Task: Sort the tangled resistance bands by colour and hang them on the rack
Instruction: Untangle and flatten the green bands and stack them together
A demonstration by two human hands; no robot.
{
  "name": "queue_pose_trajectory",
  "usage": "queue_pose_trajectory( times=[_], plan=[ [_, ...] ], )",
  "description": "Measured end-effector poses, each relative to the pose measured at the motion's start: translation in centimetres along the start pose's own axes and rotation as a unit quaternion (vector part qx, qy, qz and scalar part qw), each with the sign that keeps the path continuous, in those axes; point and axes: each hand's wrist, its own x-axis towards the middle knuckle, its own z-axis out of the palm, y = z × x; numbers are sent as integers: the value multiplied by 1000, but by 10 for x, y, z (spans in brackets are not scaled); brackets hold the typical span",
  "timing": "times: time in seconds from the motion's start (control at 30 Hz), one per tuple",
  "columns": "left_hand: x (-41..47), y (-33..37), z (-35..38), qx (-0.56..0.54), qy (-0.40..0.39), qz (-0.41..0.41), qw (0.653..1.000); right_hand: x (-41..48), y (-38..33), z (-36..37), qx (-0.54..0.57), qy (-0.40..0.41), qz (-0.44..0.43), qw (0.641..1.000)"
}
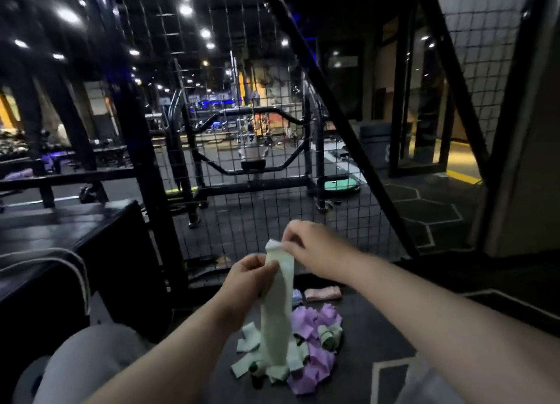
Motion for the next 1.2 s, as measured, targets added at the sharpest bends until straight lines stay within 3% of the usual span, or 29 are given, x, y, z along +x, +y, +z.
queue_pose_trajectory(
  times=[0.17,0.33,0.5,0.63,0.77,0.83,0.97,1.03,1.13,1.2],
  plan=[
    [7,-2,-5,-5,-29,43,999,6,-2,2,31,16,-7,999],
    [18,-12,-7,-3,-74,29,997,18,10,18,116,-5,32,993],
    [36,-45,-7,4,-103,-20,994,27,32,41,45,-87,66,993],
    [46,-90,-14,40,-134,-89,986,35,67,76,143,-29,152,977],
    [50,-156,-40,139,-171,-188,957,36,122,125,239,10,295,925],
    [52,-190,-59,207,-182,-236,932,32,154,152,242,11,370,897],
    [51,-249,-103,230,-174,-370,883,8,202,206,246,-6,505,827],
    [50,-268,-122,228,-137,-407,874,-9,220,232,234,-25,556,797],
    [53,-298,-137,192,-5,-430,882,-34,244,272,224,-55,624,746],
    [54,-319,-141,188,46,-454,870,-51,256,299,225,-89,658,713]
  ],
)
